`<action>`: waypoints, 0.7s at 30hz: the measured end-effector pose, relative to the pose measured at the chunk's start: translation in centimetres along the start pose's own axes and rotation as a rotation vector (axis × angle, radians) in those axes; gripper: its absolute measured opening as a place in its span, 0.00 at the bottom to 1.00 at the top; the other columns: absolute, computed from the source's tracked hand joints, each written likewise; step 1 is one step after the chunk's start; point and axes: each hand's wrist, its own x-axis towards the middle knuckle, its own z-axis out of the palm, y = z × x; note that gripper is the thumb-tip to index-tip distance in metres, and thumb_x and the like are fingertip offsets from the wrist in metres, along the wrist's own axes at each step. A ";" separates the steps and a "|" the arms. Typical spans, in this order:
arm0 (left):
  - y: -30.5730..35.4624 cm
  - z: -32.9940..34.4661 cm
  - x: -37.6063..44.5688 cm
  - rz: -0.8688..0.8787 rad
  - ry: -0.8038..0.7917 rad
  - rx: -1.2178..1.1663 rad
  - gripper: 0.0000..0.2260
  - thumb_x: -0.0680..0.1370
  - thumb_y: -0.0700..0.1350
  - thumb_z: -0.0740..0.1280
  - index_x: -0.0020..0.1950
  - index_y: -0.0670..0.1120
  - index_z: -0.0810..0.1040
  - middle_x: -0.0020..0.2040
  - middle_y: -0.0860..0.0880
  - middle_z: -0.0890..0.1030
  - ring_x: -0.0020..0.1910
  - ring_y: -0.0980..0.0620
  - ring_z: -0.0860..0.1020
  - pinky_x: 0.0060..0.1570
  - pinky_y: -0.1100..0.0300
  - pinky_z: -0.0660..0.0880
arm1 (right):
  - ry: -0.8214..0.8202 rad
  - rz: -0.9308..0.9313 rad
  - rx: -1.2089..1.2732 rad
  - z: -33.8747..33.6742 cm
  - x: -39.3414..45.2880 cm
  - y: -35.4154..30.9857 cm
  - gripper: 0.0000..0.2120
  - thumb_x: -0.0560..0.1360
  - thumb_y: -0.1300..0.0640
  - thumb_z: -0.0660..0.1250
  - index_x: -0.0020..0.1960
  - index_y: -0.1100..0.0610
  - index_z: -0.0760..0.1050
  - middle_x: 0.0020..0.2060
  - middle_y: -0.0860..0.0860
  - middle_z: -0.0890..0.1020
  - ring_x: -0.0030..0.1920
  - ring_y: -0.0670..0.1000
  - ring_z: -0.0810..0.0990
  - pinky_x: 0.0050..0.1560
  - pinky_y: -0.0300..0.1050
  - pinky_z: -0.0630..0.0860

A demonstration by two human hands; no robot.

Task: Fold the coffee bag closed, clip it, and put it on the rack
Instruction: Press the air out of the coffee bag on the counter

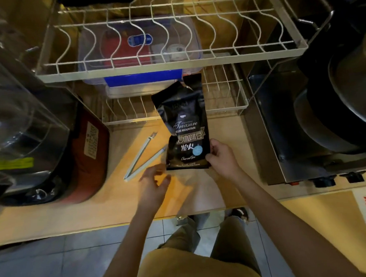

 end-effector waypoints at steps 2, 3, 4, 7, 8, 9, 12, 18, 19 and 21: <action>-0.5 1.2 0.2 -0.045 -0.018 -0.035 0.14 0.71 0.40 0.69 0.57 0.41 0.76 0.52 0.41 0.81 0.46 0.47 0.79 0.42 0.58 0.76 | -0.009 0.009 -0.003 -0.2 0.1 -0.3 0.07 0.67 0.72 0.61 0.45 0.68 0.71 0.40 0.67 0.79 0.40 0.57 0.75 0.43 0.55 0.75; -0.5 1.5 0.4 -0.071 -0.006 -0.095 0.14 0.72 0.40 0.68 0.57 0.40 0.76 0.51 0.40 0.81 0.45 0.47 0.79 0.41 0.61 0.76 | -0.013 0.019 -0.009 -0.2 0.1 -0.5 0.06 0.68 0.72 0.61 0.45 0.68 0.71 0.40 0.66 0.79 0.40 0.58 0.75 0.43 0.53 0.74; -0.3 1.6 0.5 -0.089 0.011 -0.152 0.13 0.72 0.40 0.68 0.57 0.39 0.76 0.51 0.40 0.81 0.44 0.47 0.80 0.39 0.65 0.76 | -0.014 0.028 -0.014 -0.2 0.0 -0.5 0.06 0.68 0.72 0.61 0.45 0.68 0.72 0.41 0.66 0.79 0.41 0.60 0.76 0.43 0.53 0.75; -0.2 2.0 1.0 -0.102 0.041 -0.263 0.11 0.72 0.39 0.68 0.54 0.38 0.77 0.51 0.38 0.79 0.45 0.43 0.80 0.39 0.66 0.77 | -0.006 0.052 -0.021 -0.2 -0.1 -0.6 0.05 0.68 0.72 0.61 0.44 0.67 0.71 0.41 0.66 0.80 0.42 0.62 0.77 0.44 0.54 0.76; -0.2 2.1 1.1 -0.109 0.045 -0.281 0.10 0.72 0.40 0.69 0.52 0.39 0.78 0.51 0.38 0.79 0.45 0.42 0.80 0.40 0.61 0.78 | -0.003 0.053 -0.022 -0.1 -0.1 -0.7 0.05 0.68 0.72 0.61 0.41 0.65 0.71 0.38 0.64 0.79 0.40 0.60 0.76 0.41 0.52 0.74; -0.2 2.1 1.1 -0.124 0.052 -0.291 0.09 0.71 0.41 0.70 0.50 0.41 0.79 0.49 0.38 0.80 0.45 0.42 0.80 0.43 0.55 0.79 | 0.005 0.057 -0.021 -0.1 -0.1 -0.7 0.08 0.68 0.72 0.61 0.37 0.61 0.69 0.35 0.61 0.76 0.37 0.57 0.74 0.38 0.48 0.71; -0.3 2.2 1.1 -0.189 0.075 -0.370 0.07 0.68 0.44 0.73 0.43 0.43 0.80 0.46 0.38 0.81 0.44 0.41 0.80 0.45 0.46 0.78 | 0.039 0.064 -0.018 -0.1 -0.1 -0.9 0.18 0.67 0.73 0.61 0.31 0.53 0.62 0.27 0.51 0.70 0.31 0.51 0.69 0.32 0.43 0.65; 0.3 2.1 1.2 -0.291 0.062 -0.600 0.04 0.68 0.37 0.72 0.35 0.42 0.79 0.38 0.46 0.80 0.35 0.58 0.79 0.38 0.63 0.75 | 0.094 0.082 0.023 -0.1 -0.4 -1.1 0.19 0.67 0.73 0.62 0.30 0.51 0.62 0.26 0.49 0.69 0.28 0.47 0.66 0.30 0.41 0.64; 0.3 2.0 1.2 -0.291 0.045 -0.612 0.04 0.68 0.37 0.72 0.35 0.42 0.78 0.37 0.46 0.80 0.33 0.60 0.78 0.36 0.65 0.75 | 0.105 0.092 0.035 0.0 -0.5 -1.1 0.19 0.67 0.73 0.62 0.30 0.51 0.62 0.27 0.49 0.70 0.29 0.47 0.67 0.31 0.42 0.65; 0.1 2.0 1.2 -0.292 0.005 -0.635 0.04 0.69 0.36 0.71 0.35 0.40 0.77 0.38 0.43 0.79 0.36 0.52 0.77 0.37 0.60 0.74 | 0.094 0.104 0.041 0.0 -0.6 -1.1 0.19 0.68 0.73 0.61 0.30 0.51 0.62 0.28 0.49 0.70 0.31 0.50 0.69 0.33 0.43 0.66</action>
